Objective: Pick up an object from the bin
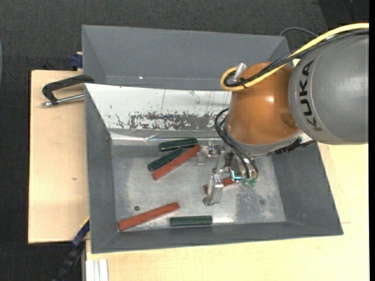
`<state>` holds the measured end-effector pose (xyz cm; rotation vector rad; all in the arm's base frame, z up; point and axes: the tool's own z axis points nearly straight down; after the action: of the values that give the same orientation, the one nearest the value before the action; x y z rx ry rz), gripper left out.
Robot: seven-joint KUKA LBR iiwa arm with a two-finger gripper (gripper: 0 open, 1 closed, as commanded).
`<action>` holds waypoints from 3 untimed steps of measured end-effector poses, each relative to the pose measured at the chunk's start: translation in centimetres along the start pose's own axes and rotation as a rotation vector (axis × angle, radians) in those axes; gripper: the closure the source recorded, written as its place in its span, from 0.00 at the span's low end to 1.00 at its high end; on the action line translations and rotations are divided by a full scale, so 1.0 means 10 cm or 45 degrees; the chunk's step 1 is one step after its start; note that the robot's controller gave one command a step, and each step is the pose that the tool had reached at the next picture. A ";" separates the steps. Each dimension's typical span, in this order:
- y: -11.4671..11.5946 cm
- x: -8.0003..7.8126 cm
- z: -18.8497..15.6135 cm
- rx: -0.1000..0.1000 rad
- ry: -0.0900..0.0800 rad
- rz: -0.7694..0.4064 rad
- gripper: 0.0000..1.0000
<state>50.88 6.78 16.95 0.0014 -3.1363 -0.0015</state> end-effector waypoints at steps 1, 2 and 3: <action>0.00 -0.02 -0.03 -0.001 -0.009 0.001 0.00; 0.14 -0.03 0.45 0.000 -0.015 -0.092 0.00; -0.04 0.05 0.62 -0.001 -0.001 -0.004 0.00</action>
Offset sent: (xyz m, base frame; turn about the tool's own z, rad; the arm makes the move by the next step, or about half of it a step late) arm -0.0007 0.0287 -0.0989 -0.1497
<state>50.36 6.38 10.81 0.0057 -3.1373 -0.0025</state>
